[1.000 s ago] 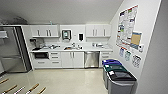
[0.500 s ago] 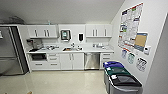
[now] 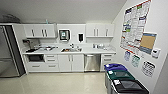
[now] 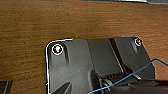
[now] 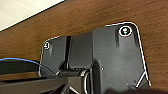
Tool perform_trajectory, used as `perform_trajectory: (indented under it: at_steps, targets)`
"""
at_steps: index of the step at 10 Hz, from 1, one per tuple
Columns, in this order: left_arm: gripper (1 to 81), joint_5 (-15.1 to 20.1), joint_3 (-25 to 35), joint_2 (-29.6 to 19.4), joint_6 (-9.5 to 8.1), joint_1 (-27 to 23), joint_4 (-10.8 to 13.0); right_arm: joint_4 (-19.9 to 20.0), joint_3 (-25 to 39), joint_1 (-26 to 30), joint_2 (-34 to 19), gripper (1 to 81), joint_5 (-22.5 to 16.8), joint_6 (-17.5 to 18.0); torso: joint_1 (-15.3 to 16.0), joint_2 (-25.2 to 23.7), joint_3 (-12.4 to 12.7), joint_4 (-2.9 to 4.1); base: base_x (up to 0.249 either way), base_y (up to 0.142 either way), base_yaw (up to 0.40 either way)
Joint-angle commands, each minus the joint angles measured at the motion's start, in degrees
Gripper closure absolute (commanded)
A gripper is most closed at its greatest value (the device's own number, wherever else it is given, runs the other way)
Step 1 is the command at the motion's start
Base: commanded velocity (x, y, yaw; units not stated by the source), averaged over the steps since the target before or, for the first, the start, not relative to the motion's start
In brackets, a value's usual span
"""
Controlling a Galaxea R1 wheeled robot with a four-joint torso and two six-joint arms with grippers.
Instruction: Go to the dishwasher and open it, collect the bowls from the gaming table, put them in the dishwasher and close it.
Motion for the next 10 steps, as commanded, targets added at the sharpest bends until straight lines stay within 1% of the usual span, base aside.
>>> perform_trajectory:
  at_steps: [1,8,10]
  targets:
    - [1.0,2.30,0.20,-0.60,0.39,-3.46,0.42,0.31,0.65,3.44,-1.30,1.0,-2.52,-0.02,0.00,0.00,0.00,0.00,0.276,0.000,0.000]
    - [1.0,2.30,0.29,-0.94,0.48,-3.46,0.51,0.22,0.65,3.44,-1.22,1.0,-2.52,-0.02,0.02,0.00,0.00,0.00,0.275,0.000,0.000]
    - [1.0,2.30,0.29,-1.03,0.48,-3.46,0.42,0.22,0.65,3.26,-1.22,1.0,-2.52,-0.02,0.05,0.00,0.00,0.00,0.242,0.000,0.000]
